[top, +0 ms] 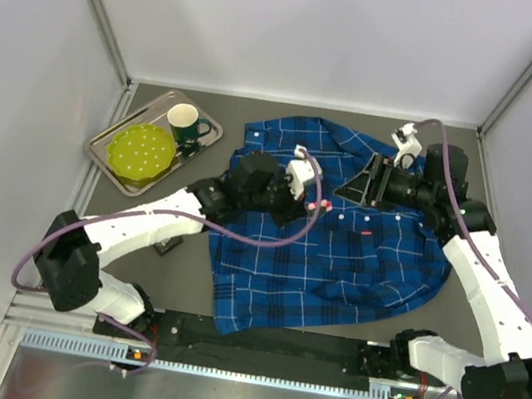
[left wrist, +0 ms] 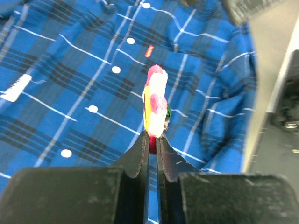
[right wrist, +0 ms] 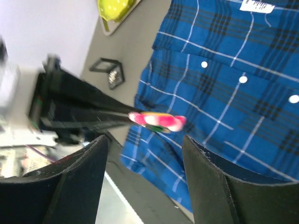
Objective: Remove the brooch from the garment
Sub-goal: Pass from the right arm to the left, then pass from the left arm to the right
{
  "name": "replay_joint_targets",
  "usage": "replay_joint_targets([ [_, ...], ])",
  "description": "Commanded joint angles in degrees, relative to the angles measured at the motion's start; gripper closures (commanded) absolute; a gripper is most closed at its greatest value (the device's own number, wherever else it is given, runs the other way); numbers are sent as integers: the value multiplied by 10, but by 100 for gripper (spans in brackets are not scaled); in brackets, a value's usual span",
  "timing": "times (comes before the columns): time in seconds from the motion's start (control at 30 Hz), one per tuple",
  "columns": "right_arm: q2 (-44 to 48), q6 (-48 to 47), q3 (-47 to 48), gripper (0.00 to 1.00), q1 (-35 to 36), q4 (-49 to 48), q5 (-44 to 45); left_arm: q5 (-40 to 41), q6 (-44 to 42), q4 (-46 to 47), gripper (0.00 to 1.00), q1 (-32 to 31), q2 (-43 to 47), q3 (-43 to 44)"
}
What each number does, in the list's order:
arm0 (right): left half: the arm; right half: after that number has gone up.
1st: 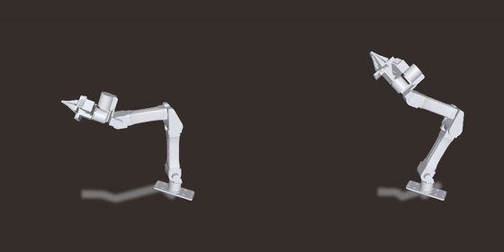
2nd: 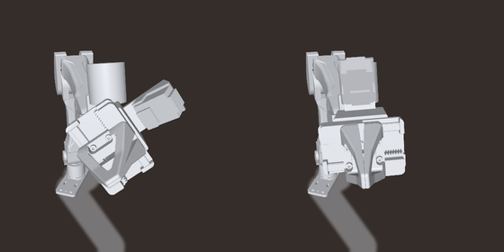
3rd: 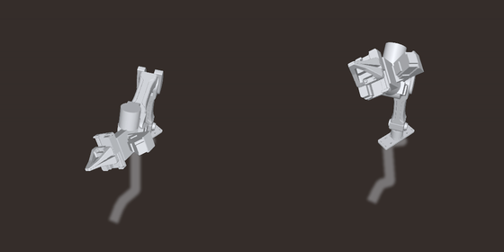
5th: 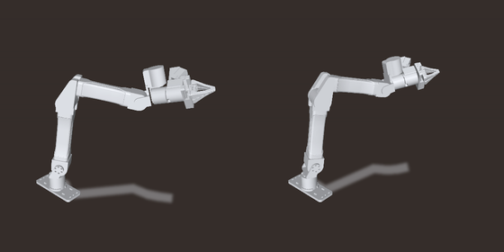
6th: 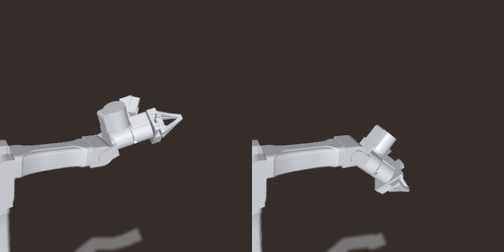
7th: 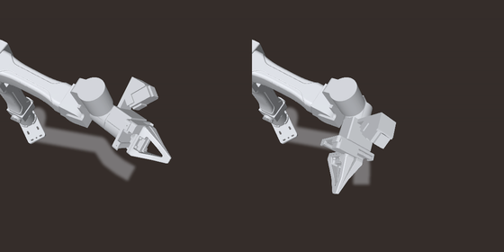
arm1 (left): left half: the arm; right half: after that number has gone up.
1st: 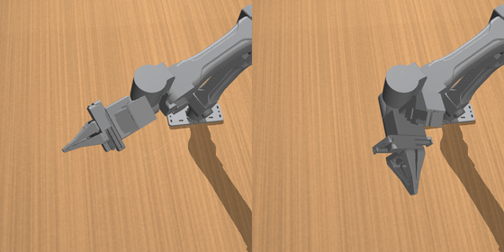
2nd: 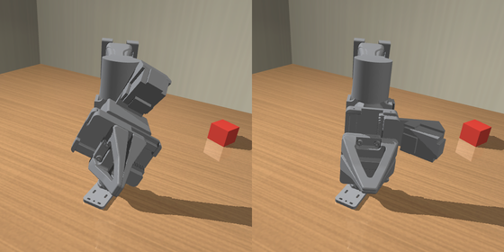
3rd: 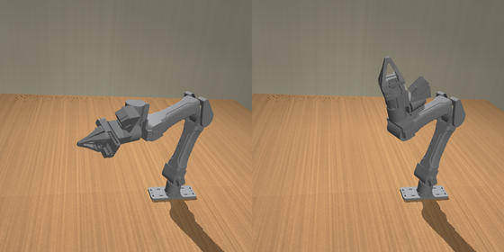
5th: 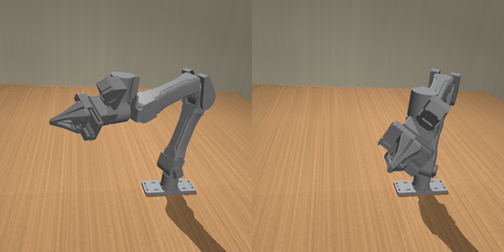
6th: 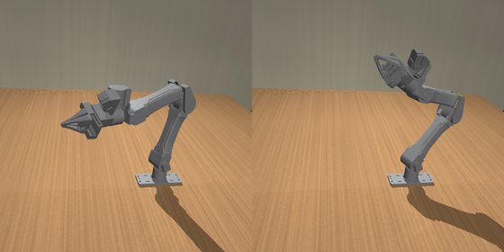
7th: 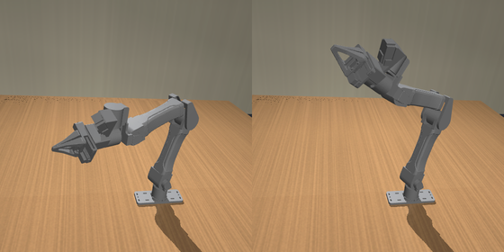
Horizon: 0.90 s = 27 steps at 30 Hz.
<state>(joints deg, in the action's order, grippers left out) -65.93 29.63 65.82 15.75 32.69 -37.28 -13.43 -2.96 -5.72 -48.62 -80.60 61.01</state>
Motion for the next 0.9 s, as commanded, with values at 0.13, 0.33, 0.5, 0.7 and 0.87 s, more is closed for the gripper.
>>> replay_joint_targets([
  [0.13,-16,-229,-4,39,87,19,21,-369,162,-190,100,139,-25,92],
  [0.33,7,-194,-97,39,90,-102,-9,-486,97,-271,100,164,-68,117],
  [0.5,-10,-200,-102,42,93,-131,-75,-505,95,-269,100,164,-78,116],
  [0.7,-46,-203,-86,40,129,-136,-99,-511,98,-279,100,163,-109,134],
  [0.87,-46,-192,-102,46,131,-159,-122,-498,98,-276,100,164,-111,138],
])
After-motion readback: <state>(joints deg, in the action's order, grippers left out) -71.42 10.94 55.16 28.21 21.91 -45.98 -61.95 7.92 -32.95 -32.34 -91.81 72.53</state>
